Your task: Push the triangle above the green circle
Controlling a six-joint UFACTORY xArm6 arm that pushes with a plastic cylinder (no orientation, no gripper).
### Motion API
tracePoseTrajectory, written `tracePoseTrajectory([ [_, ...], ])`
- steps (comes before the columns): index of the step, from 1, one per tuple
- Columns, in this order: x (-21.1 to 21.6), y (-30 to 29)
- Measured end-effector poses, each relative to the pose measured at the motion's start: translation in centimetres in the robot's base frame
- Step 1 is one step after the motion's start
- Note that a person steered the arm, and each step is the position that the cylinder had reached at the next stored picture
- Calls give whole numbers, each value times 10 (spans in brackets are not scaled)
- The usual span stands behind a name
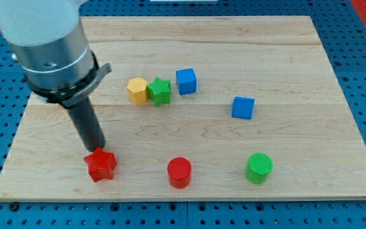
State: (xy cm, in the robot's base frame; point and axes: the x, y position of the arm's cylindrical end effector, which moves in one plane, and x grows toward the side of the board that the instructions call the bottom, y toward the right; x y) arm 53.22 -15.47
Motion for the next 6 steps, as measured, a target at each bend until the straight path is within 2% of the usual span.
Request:
tracePoseTrajectory([
  [1,-52,44],
  [2,-84,128],
  [3,-95,196],
  [5,-107,250],
  [6,-84,273],
])
